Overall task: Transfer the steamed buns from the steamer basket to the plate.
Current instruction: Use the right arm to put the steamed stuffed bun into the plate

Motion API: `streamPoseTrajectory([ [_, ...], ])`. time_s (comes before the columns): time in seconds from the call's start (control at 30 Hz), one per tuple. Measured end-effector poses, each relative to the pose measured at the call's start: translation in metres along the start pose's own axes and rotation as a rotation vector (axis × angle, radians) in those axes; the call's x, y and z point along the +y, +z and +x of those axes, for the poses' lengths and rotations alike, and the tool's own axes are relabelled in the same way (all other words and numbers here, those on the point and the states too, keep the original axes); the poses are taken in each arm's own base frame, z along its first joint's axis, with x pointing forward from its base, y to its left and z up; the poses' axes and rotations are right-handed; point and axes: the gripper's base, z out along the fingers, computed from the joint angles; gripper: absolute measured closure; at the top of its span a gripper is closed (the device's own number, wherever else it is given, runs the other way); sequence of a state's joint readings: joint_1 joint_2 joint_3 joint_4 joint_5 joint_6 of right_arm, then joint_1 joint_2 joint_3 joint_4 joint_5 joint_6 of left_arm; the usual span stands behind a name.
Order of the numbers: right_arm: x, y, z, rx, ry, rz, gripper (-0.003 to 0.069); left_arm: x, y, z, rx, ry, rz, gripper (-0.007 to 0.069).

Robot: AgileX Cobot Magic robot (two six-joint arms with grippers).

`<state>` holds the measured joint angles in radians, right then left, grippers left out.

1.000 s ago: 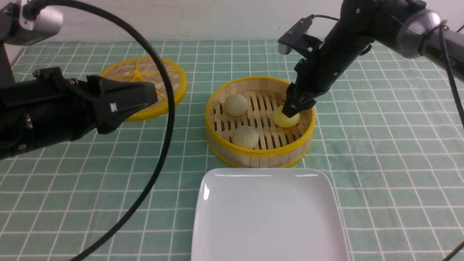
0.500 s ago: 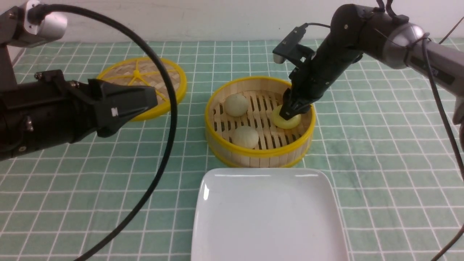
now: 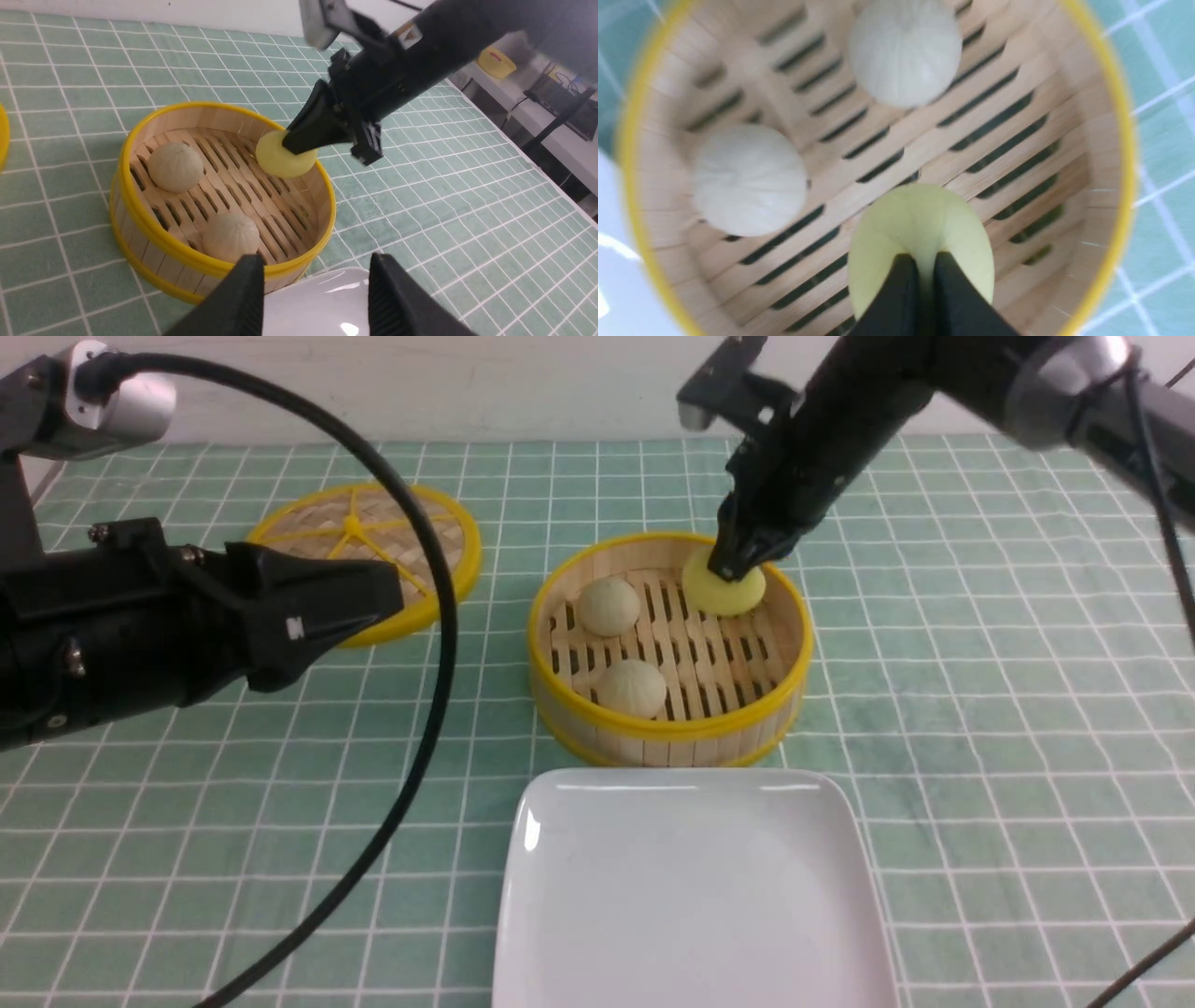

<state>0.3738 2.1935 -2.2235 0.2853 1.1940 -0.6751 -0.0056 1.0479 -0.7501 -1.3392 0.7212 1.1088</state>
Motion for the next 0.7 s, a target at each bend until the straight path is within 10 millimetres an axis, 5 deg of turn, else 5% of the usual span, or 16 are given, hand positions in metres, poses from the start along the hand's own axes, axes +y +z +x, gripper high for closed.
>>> streamPoseTrajectory([
  [0.07, 0.004, -0.034, -0.010, -0.043, -0.002, 0.026, 0.0619, 0.000, 0.000, 0.000, 0.001, 0.002, -0.001, 0.0309],
  [0.27, 0.015, -0.090, -0.022, -0.135, 0.052, 0.077, 0.0616, 0.000, 0.000, 0.000, 0.001, 0.002, -0.002, 0.0337],
  [0.53, 0.029, -0.125, -0.022, -0.194, 0.271, 0.052, 0.0616, 0.000, 0.000, 0.000, 0.002, 0.003, -0.003, 0.0363],
  [0.7, 0.048, -0.144, -0.003, -0.159, 0.335, 0.026, 0.0616, 0.000, 0.000, 0.000, 0.002, 0.005, -0.005, 0.0377],
])
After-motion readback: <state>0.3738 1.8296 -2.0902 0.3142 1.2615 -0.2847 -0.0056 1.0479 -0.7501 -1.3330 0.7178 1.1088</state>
